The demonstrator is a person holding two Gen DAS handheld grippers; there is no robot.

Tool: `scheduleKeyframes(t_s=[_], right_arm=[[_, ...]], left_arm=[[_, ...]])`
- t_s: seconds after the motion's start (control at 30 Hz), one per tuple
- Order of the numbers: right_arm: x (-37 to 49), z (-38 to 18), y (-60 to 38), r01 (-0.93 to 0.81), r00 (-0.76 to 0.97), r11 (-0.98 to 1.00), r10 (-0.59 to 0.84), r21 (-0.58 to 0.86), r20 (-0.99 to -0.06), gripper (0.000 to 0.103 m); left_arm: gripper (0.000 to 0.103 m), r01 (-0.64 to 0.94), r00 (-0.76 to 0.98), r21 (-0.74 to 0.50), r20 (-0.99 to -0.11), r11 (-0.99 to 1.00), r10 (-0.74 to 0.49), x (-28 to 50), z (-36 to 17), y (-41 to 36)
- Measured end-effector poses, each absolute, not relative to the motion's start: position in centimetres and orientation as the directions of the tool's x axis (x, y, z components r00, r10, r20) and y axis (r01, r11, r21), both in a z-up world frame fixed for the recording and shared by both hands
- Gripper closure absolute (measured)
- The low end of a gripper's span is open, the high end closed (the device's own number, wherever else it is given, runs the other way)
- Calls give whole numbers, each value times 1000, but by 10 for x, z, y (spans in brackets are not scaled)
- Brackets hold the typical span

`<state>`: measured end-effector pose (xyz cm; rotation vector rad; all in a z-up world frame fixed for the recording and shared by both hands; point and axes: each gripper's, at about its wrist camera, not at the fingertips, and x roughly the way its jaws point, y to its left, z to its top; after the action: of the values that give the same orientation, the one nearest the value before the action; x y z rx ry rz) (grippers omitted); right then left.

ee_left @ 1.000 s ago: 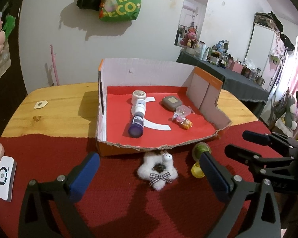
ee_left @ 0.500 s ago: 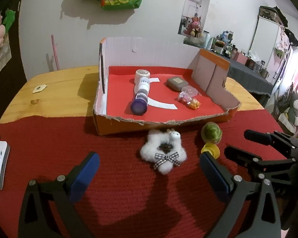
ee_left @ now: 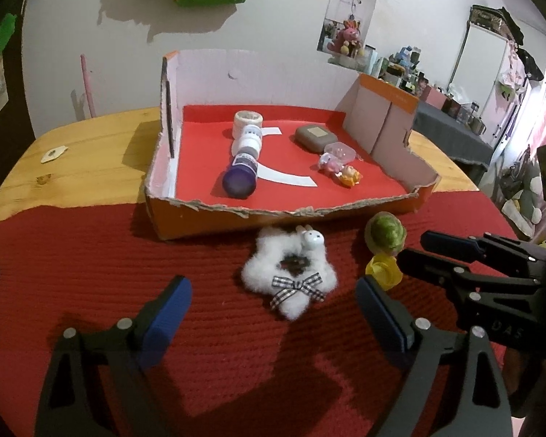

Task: Organize objects
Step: 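Grasp the white plush toy with the left gripper while the right grasps the green-topped container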

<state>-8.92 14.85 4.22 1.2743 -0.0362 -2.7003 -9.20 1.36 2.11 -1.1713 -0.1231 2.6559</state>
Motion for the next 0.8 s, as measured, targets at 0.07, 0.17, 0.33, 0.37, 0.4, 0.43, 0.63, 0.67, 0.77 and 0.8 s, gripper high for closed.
scheduleKeyframes(t_s=[0.07,0.17,0.33,0.37,0.4,0.43,0.63,0.67,0.77,0.8], right_arm=[[-91,42,147,137,-625,-986,-157,91,-765,61],[-95,42,146,144,-622,-985,-168,99,-765,62],[-102,41,146,149,-617,-983,-180,111,-766,63],[-103,40,146,150,-615,-982,-184,115,-767,63],[-104,40,146,152,-613,-981,-189,120,-767,63],[-106,39,145,152,-611,-981,-190,121,-768,63],[-111,35,147,148,-602,-981,-190,125,-776,64],[-111,35,147,147,-601,-981,-189,125,-777,64],[-113,33,149,143,-598,-982,-186,125,-780,64],[-114,32,149,141,-598,-982,-184,123,-780,67]], left_arm=[[10,-181,-650,-167,-719,-969,246,-94,20,15],[10,-185,-646,-164,-723,-969,245,-98,19,17],[11,-192,-635,-157,-733,-969,244,-103,18,20],[14,-194,-632,-156,-735,-969,244,-104,18,21],[15,-195,-628,-153,-739,-969,243,-106,18,21],[16,-196,-622,-151,-745,-969,242,-108,16,22],[18,-201,-593,-170,-763,-965,259,-115,10,22],[19,-203,-590,-172,-764,-964,261,-116,9,23],[19,-208,-588,-163,-767,-965,256,-117,9,24],[20,-208,-588,-157,-769,-966,251,-118,9,25]])
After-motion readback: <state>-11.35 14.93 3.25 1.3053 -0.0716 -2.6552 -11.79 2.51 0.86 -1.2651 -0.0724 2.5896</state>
